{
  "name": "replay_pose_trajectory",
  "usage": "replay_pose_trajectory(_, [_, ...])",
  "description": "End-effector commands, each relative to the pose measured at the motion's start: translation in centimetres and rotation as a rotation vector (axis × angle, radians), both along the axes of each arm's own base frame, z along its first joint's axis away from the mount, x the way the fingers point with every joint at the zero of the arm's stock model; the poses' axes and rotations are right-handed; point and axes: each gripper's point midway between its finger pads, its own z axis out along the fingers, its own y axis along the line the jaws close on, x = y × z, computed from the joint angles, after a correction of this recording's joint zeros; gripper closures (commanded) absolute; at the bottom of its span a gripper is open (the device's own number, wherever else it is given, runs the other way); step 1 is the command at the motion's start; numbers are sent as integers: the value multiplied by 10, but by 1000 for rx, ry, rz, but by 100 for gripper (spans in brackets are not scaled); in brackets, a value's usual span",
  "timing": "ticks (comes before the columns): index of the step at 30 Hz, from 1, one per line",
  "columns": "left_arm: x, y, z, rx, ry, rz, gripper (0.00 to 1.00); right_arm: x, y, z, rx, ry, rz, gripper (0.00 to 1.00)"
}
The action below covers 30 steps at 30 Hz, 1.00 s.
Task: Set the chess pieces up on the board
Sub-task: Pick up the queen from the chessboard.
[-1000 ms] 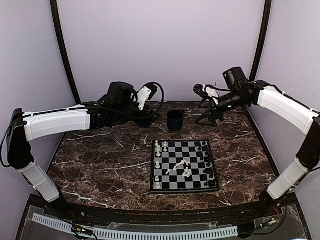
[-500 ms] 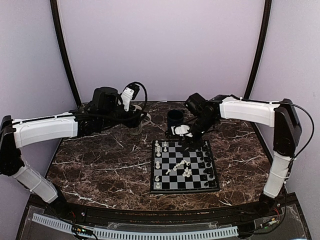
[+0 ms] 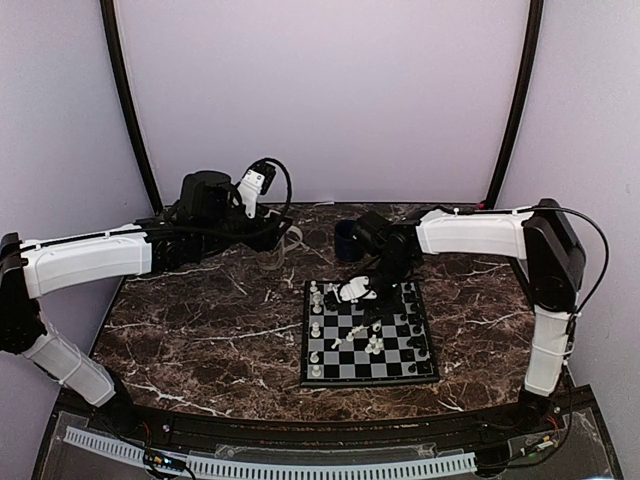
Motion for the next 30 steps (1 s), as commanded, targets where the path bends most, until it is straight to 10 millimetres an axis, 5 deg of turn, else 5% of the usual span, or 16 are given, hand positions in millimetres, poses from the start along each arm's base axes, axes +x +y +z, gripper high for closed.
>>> replay_pose_trajectory(1, [0,1,3,-19,0,6,35,-7,-7,-18,-66,15,21,58])
replay_pose_trajectory(21, [0,-2,-3,-11,17,-2,36,-19,-10,-39,-125,69,17,73])
replay_pose_trajectory(30, [0,-2,-4,-12,20,-5,36,-17,-6,-24,-116,70,-8,84])
